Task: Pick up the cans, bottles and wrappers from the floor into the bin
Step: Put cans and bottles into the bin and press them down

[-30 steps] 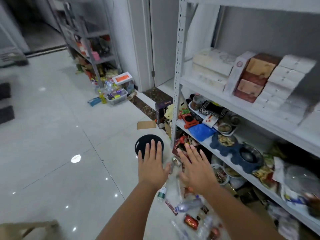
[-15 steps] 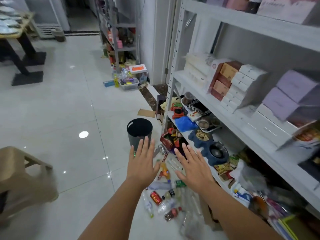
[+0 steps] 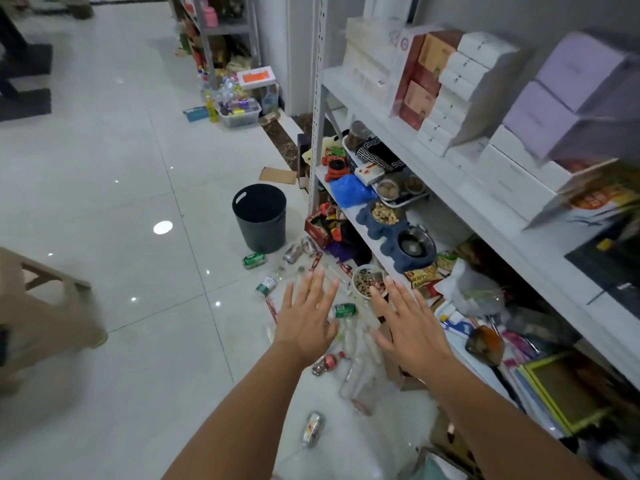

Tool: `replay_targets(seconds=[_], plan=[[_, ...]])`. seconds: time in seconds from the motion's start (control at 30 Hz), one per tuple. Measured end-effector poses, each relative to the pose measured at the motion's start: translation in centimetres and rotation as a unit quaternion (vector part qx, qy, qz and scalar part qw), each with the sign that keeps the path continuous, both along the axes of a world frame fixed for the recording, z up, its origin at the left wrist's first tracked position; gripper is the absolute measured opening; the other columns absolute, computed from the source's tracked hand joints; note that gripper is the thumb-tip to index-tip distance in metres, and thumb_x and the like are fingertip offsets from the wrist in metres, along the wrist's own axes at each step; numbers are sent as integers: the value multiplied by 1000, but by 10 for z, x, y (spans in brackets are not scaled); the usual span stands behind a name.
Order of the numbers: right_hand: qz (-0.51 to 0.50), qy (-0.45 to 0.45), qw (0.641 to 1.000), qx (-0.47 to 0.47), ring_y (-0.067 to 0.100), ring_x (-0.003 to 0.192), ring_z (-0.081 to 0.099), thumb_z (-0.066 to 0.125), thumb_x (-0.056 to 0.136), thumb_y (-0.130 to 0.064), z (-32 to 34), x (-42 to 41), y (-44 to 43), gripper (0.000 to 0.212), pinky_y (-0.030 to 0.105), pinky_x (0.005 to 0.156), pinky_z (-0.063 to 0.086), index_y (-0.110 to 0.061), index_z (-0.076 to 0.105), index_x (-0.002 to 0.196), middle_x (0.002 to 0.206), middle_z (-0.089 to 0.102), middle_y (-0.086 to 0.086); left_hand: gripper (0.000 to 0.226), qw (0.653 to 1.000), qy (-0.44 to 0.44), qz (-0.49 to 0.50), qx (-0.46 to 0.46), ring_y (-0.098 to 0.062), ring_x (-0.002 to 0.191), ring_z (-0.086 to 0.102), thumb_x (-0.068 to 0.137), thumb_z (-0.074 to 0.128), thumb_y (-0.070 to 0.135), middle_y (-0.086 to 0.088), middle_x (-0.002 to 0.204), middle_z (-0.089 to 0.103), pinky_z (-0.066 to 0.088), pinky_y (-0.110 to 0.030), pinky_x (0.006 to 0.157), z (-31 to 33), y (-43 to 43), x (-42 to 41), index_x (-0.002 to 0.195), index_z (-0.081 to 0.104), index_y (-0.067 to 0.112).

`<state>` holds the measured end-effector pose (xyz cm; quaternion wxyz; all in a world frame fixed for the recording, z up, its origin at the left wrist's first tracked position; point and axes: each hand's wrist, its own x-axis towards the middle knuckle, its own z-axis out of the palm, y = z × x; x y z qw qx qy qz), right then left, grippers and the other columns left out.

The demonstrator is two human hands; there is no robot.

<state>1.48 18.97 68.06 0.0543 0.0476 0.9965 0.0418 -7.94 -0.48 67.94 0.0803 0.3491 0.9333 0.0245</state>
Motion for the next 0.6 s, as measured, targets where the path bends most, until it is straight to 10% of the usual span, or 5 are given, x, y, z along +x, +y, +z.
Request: replay_targets(seconds=[0.43,0.6], plan=[[53,-148,986,-61,24,144,-12,18,84,-58,-148,42,78,78,41,113,-8,-26,-32,136,154,-22,8,75,986,-122,104,-37,-23,145,-16,95,23,54,-2,155,-23,-9,-47,115,-145,63,53,146,-20,19],[70,-241,966,-65,25,144,-13,58,83,-27,-276,48,91,107,38,112,-10,-30,-34,137,156,-20,7,79,965,-212,139,-69,-22,145,-18,93,24,56,-3,156,-21,-6,-47,117,-275,65,72,146,-22,19]])
